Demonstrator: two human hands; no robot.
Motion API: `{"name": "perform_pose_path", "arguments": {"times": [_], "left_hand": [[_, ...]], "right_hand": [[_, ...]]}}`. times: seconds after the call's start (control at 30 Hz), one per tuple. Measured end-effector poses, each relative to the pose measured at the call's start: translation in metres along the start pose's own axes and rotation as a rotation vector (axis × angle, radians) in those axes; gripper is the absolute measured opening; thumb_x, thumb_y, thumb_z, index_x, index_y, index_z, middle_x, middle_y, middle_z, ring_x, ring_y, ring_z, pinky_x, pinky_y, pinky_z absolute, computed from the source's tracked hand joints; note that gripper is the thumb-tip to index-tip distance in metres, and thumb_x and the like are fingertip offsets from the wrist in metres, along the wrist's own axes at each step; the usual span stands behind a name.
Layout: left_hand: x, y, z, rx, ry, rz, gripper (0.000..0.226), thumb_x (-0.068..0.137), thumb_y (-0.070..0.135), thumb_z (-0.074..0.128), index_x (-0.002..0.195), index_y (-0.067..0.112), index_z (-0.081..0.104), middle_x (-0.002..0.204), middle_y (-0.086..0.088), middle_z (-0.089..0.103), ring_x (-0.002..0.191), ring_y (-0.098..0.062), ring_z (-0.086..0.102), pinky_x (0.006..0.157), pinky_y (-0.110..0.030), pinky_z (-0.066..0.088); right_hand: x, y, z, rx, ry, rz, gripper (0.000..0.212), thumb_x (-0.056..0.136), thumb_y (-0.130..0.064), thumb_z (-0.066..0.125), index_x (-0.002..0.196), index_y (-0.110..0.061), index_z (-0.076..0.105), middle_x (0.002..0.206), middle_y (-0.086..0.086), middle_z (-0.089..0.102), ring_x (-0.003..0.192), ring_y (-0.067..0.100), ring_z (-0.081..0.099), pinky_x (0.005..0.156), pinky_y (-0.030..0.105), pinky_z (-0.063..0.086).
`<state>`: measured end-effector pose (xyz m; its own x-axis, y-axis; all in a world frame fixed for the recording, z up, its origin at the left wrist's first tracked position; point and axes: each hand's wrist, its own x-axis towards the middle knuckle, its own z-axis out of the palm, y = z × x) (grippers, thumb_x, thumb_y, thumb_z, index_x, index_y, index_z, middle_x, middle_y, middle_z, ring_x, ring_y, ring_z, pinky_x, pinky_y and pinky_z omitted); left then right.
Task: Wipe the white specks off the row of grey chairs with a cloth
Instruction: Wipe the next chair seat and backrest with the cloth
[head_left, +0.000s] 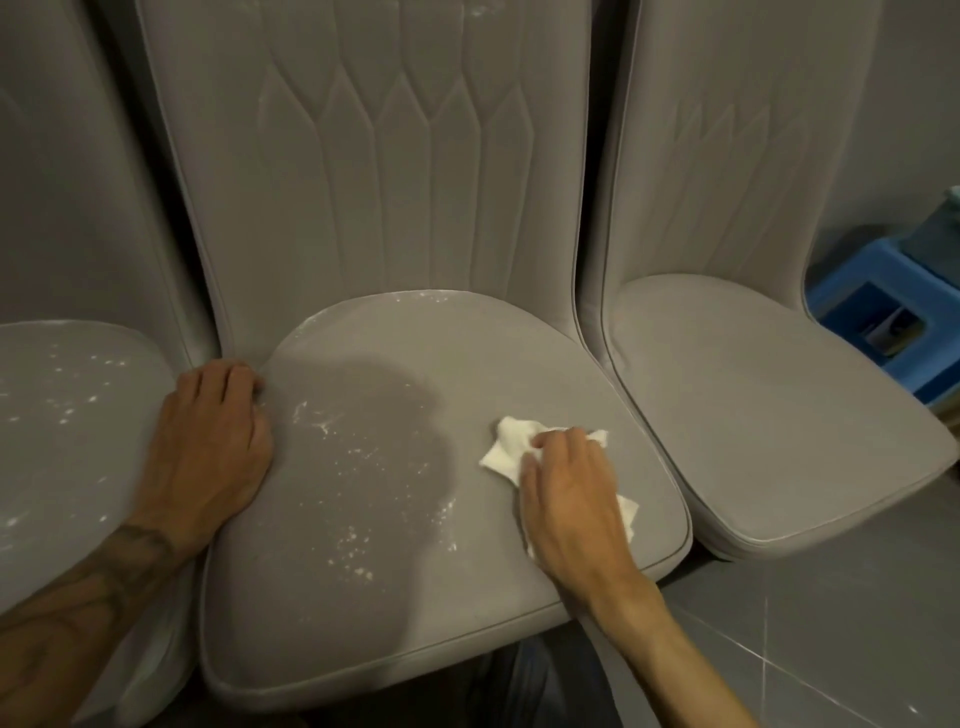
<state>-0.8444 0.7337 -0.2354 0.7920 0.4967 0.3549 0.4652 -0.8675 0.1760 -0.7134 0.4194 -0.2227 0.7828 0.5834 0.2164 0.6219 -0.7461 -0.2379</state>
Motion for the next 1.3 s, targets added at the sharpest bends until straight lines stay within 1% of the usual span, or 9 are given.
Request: {"name": "perform_pose_path", "arguments": {"times": [0.07,0.27,0.43,0.63,0.83,0.97,1.03,1.2,1.3], "left_hand": [[0.000,0.000,0.000,0.001,0.001,0.000,0.030,0.087,0.018,0.037,0.103,0.000,0.055,0.109,-0.026,0.056,0.094,-0.043,0.049,0.079,-0.056,0.042],[-0.001,-0.003,0.002,0.001,0.020,0.011,0.029,0.087,0.018,0.038,0.104,0.001,0.054,0.110,-0.025,0.055,0.094,-0.041,0.048,0.077,-0.054,0.041],[-0.001,-0.001,0.003,-0.012,0.034,0.014,0.026,0.088,0.014,0.040,0.104,0.000,0.055,0.109,-0.025,0.056,0.093,-0.040,0.048,0.077,-0.054,0.041],[-0.001,-0.004,0.005,-0.016,0.036,0.023,0.027,0.088,0.015,0.039,0.104,0.000,0.055,0.110,-0.024,0.057,0.095,-0.040,0.048,0.079,-0.054,0.042],[-0.001,-0.001,0.003,-0.037,0.046,0.020,0.026,0.087,0.015,0.039,0.102,0.001,0.055,0.107,-0.023,0.056,0.092,-0.039,0.048,0.078,-0.053,0.041],[-0.002,-0.004,0.005,-0.047,0.046,0.020,0.024,0.087,0.012,0.042,0.103,0.001,0.055,0.109,-0.024,0.056,0.093,-0.039,0.048,0.080,-0.053,0.041],[-0.001,-0.005,0.006,-0.048,0.041,0.019,0.024,0.086,0.012,0.043,0.102,0.000,0.056,0.109,-0.024,0.057,0.093,-0.039,0.049,0.080,-0.053,0.042],[0.001,-0.006,0.009,-0.066,0.032,-0.002,0.024,0.088,0.016,0.041,0.101,0.002,0.056,0.110,-0.021,0.057,0.093,-0.037,0.048,0.080,-0.052,0.042],[0.001,-0.006,0.009,-0.090,0.024,-0.004,0.026,0.088,0.017,0.039,0.101,0.003,0.056,0.109,-0.020,0.057,0.094,-0.037,0.049,0.080,-0.052,0.045]], "right_hand": [[-0.001,-0.007,0.002,-0.048,0.024,0.077,0.027,0.106,-0.029,0.027,0.109,-0.017,0.051,0.111,0.001,0.050,0.094,0.018,0.042,0.086,0.036,0.038],[-0.018,-0.049,0.020,0.152,0.004,-0.177,0.016,0.105,-0.024,0.040,0.107,-0.016,0.054,0.102,0.000,0.049,0.089,0.020,0.044,0.082,0.035,0.040],[0.006,-0.016,0.008,-0.025,0.078,0.058,0.021,0.105,-0.024,0.035,0.103,-0.014,0.053,0.102,0.004,0.050,0.088,0.020,0.043,0.082,0.039,0.040],[-0.021,-0.069,0.030,0.183,0.047,-0.166,0.012,0.103,-0.022,0.041,0.102,-0.017,0.053,0.098,-0.001,0.046,0.086,0.018,0.042,0.079,0.033,0.037],[0.026,-0.042,0.021,-0.006,0.027,0.021,0.025,0.106,-0.026,0.032,0.111,-0.014,0.054,0.108,0.006,0.051,0.095,0.025,0.046,0.086,0.036,0.035],[0.014,-0.073,0.034,0.215,-0.058,-0.223,0.017,0.104,-0.022,0.042,0.108,-0.011,0.054,0.105,0.007,0.051,0.091,0.026,0.045,0.085,0.040,0.039],[0.025,-0.063,0.034,0.197,-0.068,-0.264,0.017,0.102,-0.021,0.044,0.108,-0.009,0.055,0.104,0.009,0.053,0.091,0.028,0.047,0.084,0.041,0.039],[0.103,-0.042,0.035,-0.057,-0.017,0.045,0.026,0.101,-0.021,0.036,0.110,-0.003,0.052,0.113,0.018,0.054,0.101,0.035,0.049,0.084,0.041,0.032],[0.117,-0.069,0.051,-0.051,-0.037,-0.007,0.029,0.102,-0.024,0.034,0.114,-0.004,0.051,0.116,0.018,0.053,0.103,0.035,0.049,0.089,0.043,0.033]]}}
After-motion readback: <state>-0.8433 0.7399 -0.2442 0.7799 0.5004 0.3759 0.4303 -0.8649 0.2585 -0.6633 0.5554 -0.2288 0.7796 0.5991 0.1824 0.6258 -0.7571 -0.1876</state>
